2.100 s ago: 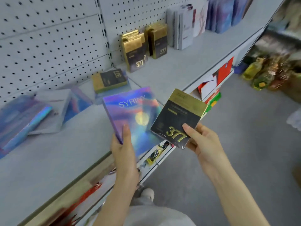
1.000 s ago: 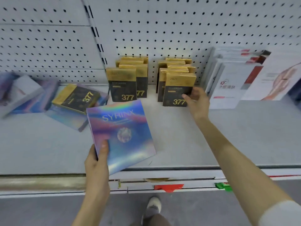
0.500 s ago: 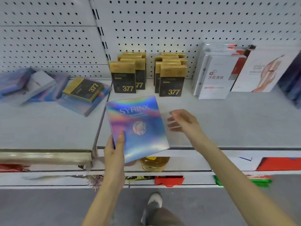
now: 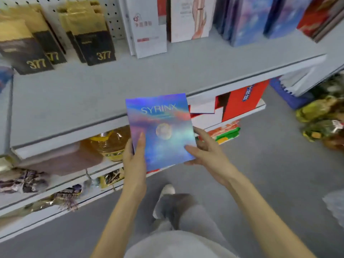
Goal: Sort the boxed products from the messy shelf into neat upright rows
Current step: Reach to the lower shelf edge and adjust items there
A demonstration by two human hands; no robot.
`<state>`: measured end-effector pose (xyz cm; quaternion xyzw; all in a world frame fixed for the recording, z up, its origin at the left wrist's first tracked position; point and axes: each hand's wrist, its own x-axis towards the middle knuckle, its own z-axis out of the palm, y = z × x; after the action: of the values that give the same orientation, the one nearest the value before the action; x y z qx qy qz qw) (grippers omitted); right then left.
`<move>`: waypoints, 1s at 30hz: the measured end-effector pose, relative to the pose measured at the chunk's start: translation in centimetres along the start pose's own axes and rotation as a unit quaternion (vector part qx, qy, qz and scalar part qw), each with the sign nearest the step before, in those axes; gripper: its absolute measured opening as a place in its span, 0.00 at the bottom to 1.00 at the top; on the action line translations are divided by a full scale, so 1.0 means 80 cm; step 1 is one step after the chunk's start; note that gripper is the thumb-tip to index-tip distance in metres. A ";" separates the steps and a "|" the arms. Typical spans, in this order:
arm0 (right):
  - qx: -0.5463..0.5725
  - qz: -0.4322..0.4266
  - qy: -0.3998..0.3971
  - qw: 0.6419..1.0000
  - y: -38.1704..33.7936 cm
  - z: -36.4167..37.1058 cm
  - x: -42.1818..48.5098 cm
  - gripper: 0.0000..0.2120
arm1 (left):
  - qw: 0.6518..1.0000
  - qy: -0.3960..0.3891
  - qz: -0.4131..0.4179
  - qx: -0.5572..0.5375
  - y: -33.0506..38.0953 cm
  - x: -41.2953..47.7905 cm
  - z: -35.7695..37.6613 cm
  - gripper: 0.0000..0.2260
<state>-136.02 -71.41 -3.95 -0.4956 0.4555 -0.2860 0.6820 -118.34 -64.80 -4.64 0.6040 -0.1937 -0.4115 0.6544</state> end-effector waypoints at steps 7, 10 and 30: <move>0.083 -0.005 0.095 0.992 0.013 -0.128 -0.046 0.26 | 0.971 -0.192 -0.014 0.140 -0.028 -0.028 0.112 0.07; 0.093 -0.017 0.124 0.988 0.010 -0.200 -0.046 0.26 | 0.949 -0.235 -0.036 0.206 -0.046 -0.024 0.169 0.06; 0.080 -0.035 0.132 0.987 -0.099 -0.533 0.105 0.11 | 0.977 -0.118 -0.036 0.173 -0.076 0.028 0.527 0.05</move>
<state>-170.57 -98.92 -3.32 -0.4130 0.4997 -0.4079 0.6429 -150.53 -92.70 -2.73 0.6621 -0.3164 -0.4629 0.4972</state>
